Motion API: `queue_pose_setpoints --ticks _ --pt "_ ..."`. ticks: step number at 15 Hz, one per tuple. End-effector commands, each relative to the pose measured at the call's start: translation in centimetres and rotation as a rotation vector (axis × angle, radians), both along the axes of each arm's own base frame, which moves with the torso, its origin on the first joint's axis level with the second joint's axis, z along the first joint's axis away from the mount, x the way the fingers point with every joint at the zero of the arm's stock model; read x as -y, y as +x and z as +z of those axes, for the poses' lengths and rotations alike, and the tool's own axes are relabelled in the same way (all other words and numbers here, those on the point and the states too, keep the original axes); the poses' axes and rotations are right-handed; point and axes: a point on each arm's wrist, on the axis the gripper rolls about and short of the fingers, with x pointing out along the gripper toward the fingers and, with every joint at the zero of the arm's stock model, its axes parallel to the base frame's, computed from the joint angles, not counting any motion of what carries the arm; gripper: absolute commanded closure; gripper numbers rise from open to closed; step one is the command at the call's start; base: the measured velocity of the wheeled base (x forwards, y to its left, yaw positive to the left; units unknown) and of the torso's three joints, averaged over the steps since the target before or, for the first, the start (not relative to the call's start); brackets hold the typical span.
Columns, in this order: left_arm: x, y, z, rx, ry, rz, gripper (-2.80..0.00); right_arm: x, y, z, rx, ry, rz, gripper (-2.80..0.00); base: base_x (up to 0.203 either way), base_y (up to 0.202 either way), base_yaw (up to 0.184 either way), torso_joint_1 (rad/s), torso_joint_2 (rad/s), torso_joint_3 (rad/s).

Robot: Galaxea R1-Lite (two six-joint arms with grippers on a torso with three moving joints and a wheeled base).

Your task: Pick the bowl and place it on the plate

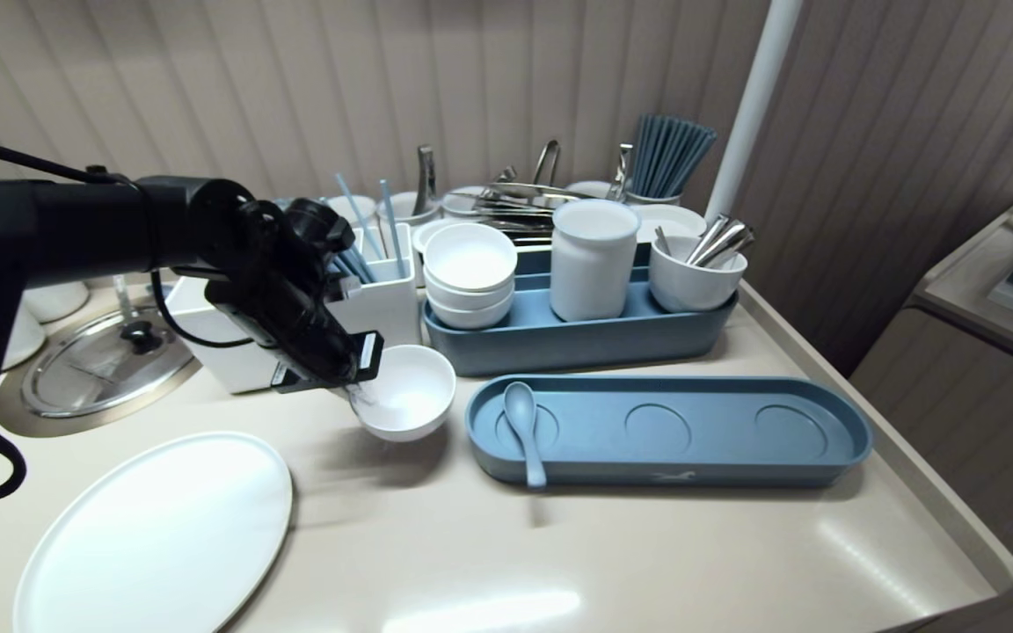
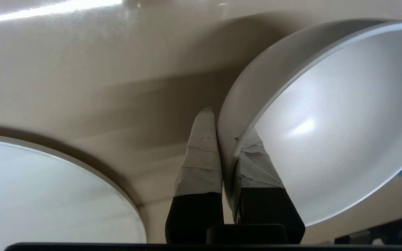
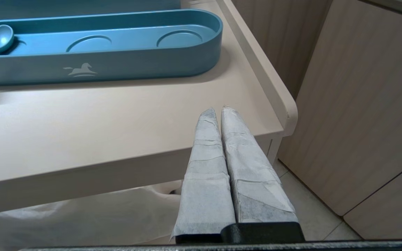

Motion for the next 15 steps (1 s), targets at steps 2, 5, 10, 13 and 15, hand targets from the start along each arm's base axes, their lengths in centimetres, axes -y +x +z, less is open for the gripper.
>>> queue_pose_setpoints --ticks 2,5,10,13,15 --pt "-0.5 -2.4 3.3 0.059 -0.070 -0.017 0.00 0.0 0.0 0.0 0.001 0.000 0.000 0.00 0.000 0.000 0.000 0.000 0.00 0.000" --pt "-0.8 -3.2 3.3 0.025 -0.053 -0.013 0.00 0.0 0.0 0.0 -0.001 0.000 0.000 0.00 0.000 0.000 0.000 0.000 0.00 0.000" --pt "-5.6 -7.1 5.8 0.078 -0.004 0.097 0.00 0.0 0.0 0.0 0.000 0.000 0.000 0.00 0.000 0.000 0.000 0.000 0.00 0.000" --pt "-9.3 -8.0 4.8 0.037 0.042 0.186 0.00 0.0 0.0 0.0 -0.001 0.000 0.000 0.00 0.000 0.000 0.000 0.000 0.00 0.000" --pt "-10.9 -8.6 3.7 -0.010 0.057 0.223 0.00 0.0 0.0 0.0 -0.001 0.000 0.000 0.00 0.000 0.000 0.000 0.000 0.00 0.000"
